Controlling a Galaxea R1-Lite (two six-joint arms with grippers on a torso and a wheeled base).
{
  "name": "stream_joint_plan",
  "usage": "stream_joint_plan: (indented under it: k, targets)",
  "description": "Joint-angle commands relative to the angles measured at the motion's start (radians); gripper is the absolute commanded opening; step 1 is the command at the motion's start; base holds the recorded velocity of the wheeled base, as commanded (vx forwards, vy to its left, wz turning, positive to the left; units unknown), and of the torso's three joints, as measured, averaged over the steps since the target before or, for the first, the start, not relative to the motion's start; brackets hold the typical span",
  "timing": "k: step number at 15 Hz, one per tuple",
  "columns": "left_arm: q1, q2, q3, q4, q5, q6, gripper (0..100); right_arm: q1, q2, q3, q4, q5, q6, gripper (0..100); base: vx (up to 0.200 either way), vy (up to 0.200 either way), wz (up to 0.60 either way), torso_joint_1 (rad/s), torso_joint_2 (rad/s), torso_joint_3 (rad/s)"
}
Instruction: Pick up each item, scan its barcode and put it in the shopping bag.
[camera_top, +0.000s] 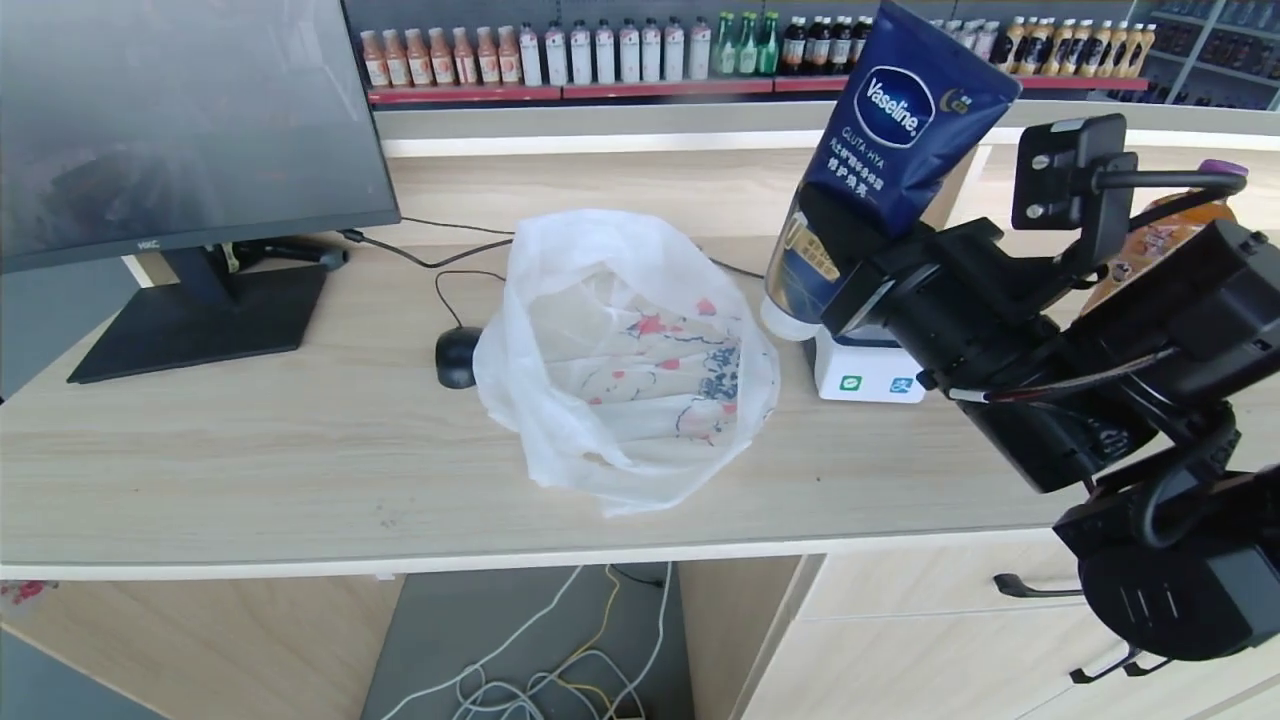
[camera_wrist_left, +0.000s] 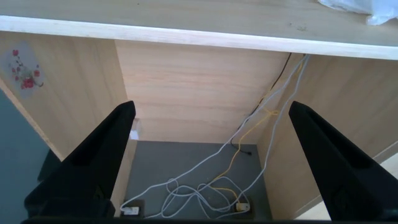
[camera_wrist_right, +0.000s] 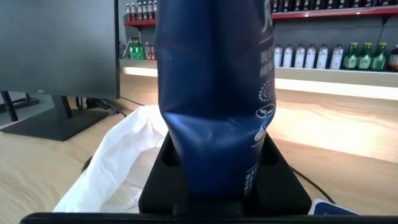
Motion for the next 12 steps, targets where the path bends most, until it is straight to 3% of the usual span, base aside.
stream_joint_plan:
  k: [1, 3, 12]
  targets:
    - [0.0, 0.0, 0.0, -0.001, 0.001, -0.001, 100, 0.0, 0.009, -0.001, 0.0, 0.0, 0.0, 0, 0.0, 0.2, 0.0, 0.002, 0.0, -0.002]
    - [0.0, 0.0, 0.0, -0.001, 0.001, 0.002, 100, -0.003, 0.011, 0.0, 0.0, 0.0, 0.0, 0, 0.0, 0.2, 0.0, 0.005, 0.0, 0.005]
    - [0.0, 0.0, 0.0, -0.001, -0.001, 0.004, 100, -0.01, 0.064, -0.049, -0.008, 0.0, -0.001, 0, 0.0, 0.0, 0.0, 0.0, 0.0, 0.0]
